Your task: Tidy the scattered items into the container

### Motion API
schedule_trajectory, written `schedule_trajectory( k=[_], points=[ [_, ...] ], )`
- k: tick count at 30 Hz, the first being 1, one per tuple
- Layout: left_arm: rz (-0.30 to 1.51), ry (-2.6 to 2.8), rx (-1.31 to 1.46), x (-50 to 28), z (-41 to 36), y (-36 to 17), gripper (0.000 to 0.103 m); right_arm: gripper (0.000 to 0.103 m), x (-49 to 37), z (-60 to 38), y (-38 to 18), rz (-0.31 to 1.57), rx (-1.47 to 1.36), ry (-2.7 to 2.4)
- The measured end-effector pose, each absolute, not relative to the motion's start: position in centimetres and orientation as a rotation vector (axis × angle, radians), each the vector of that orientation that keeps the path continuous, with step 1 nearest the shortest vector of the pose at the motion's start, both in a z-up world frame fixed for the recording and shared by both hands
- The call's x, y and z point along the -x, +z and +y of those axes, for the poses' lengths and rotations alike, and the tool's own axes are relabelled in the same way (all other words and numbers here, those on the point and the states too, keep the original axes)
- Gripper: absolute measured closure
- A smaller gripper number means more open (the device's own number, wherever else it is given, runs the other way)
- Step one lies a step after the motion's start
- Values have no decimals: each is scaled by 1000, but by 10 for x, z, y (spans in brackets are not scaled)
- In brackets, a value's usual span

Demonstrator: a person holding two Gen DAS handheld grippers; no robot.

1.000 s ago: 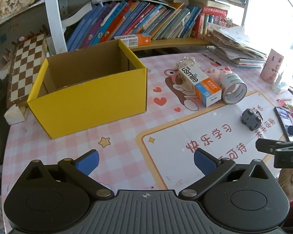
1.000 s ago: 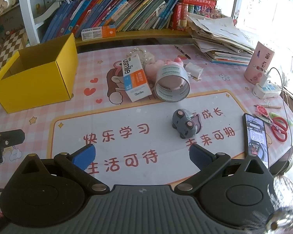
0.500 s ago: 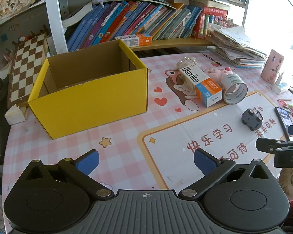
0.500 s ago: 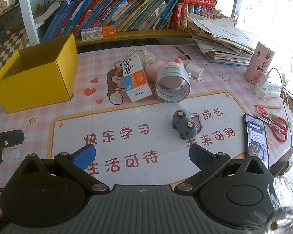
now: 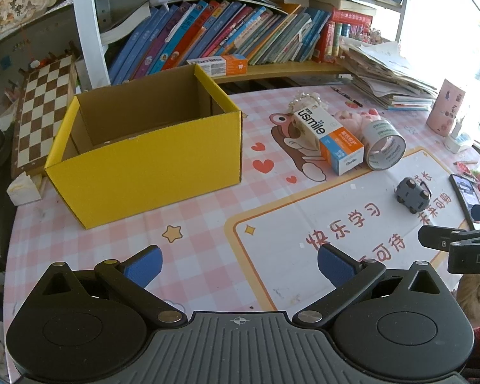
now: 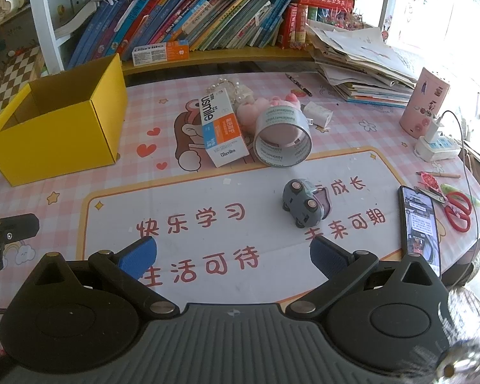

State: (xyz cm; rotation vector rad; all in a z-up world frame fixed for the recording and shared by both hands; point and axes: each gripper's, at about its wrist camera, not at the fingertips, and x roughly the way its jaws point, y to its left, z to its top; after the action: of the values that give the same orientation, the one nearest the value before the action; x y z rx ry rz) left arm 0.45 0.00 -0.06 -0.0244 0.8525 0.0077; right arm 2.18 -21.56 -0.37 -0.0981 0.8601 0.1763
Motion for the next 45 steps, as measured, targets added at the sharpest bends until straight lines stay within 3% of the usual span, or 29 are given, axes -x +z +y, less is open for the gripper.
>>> schedule_trajectory(
  k=[45],
  points=[
    [834, -67, 26, -15, 22, -9, 0, 0, -26, -192, -1, 847, 138, 146]
  ],
)
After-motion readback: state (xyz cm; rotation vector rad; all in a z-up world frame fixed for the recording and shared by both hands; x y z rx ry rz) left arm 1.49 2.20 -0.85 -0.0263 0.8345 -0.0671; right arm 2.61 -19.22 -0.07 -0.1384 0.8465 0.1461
